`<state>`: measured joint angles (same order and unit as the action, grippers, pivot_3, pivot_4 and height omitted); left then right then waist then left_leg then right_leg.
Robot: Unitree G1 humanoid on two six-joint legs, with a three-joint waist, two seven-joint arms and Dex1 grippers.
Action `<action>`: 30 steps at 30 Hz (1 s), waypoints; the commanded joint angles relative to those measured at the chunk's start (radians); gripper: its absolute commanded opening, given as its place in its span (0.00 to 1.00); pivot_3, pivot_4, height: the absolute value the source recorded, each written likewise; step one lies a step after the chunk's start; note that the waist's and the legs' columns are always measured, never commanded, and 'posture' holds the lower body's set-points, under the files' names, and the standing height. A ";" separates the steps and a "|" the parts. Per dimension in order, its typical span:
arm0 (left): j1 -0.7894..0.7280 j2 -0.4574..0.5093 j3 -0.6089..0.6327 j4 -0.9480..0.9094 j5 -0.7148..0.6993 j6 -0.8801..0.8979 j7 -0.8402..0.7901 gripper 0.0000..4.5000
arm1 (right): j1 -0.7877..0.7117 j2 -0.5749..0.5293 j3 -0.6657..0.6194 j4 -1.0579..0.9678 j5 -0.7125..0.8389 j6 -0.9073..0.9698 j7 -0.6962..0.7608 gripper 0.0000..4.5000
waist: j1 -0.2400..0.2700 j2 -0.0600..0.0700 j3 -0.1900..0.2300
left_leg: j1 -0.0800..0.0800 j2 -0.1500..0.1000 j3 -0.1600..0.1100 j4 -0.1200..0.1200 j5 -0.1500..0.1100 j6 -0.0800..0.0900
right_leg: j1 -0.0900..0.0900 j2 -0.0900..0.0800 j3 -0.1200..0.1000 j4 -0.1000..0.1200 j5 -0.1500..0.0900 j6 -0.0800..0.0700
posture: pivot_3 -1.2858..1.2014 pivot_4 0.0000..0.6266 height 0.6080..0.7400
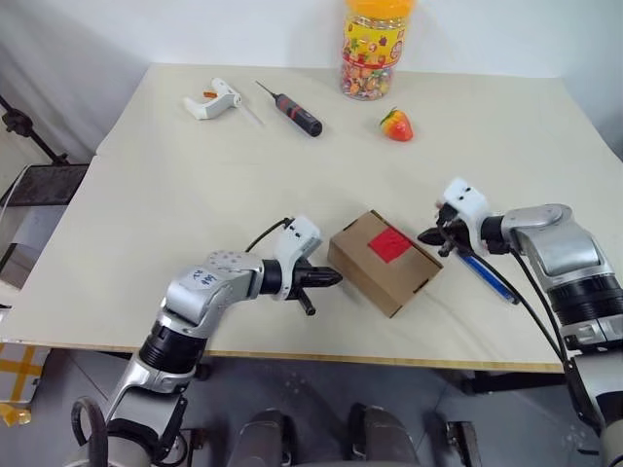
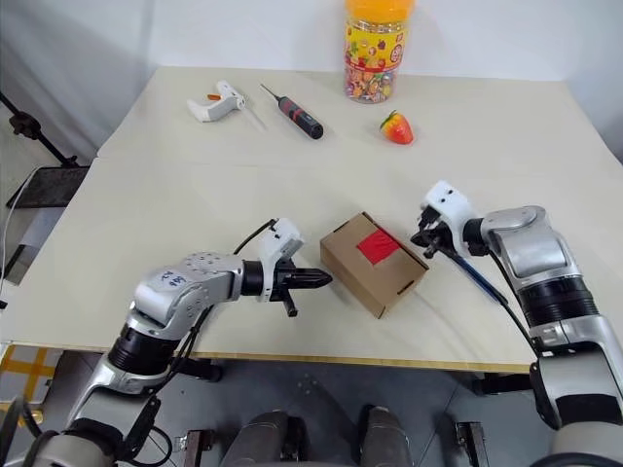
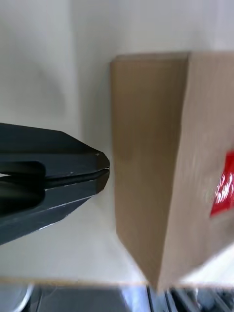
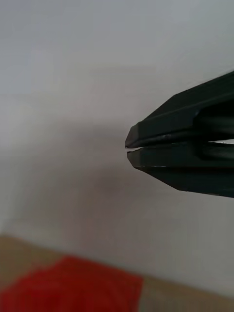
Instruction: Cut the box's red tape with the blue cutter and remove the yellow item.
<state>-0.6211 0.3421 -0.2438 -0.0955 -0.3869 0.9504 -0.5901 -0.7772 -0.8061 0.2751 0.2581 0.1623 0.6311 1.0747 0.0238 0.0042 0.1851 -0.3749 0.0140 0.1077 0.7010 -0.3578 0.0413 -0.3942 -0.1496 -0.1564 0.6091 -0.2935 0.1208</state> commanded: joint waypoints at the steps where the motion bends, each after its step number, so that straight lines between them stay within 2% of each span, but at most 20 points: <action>1: -0.028 -0.026 0.012 0.049 0.050 -0.098 0.030 0.00 | 0.015 -0.018 -0.028 -0.183 0.063 0.091 0.059 0.00 | 0.000 0.000 0.000 | 0.000 0.000 0.000 0.000 0.000 0.000 | 0.000 0.000 0.000 0.000 0.000 0.000 | 0.52 0.24 1.00; 6: -0.069 -0.049 0.037 0.098 0.062 -0.121 0.023 0.00 | 0.054 -0.006 -0.044 -0.330 0.095 0.194 0.039 0.00 | 0.002 0.000 0.000 | 0.000 0.000 0.000 0.001 0.000 0.000 | 0.000 0.000 0.000 0.001 0.000 0.000 | 0.52 0.24 1.00; 21: -0.118 -0.023 0.049 0.179 0.109 -0.147 -0.028 0.00 | 0.061 0.078 -0.024 -0.335 0.068 0.252 -0.083 0.00 | 0.000 0.000 0.000 | 0.000 0.000 0.000 0.001 0.000 0.000 | 0.000 0.000 -0.001 0.001 0.000 0.000 | 0.52 0.24 1.00; 30: -0.149 0.006 0.059 0.274 0.163 -0.219 -0.049 0.00 | 0.062 0.041 -0.014 -0.372 0.038 0.274 -0.107 0.00 | 0.000 0.000 0.000 | -0.001 -0.001 0.000 0.001 0.000 0.000 | 0.000 0.000 -0.001 0.001 0.000 0.000 | 0.52 0.24 1.00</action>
<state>-0.7478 0.3364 -0.1972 0.1794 -0.2313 0.7595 -0.6270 -0.7117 -0.7386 0.2696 -0.0792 0.2179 0.9114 0.9843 0.0238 0.0042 0.1851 -0.3755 0.0135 0.1071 0.7015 -0.3578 0.0413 -0.3945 -0.1498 -0.1574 0.6097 -0.2936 0.1208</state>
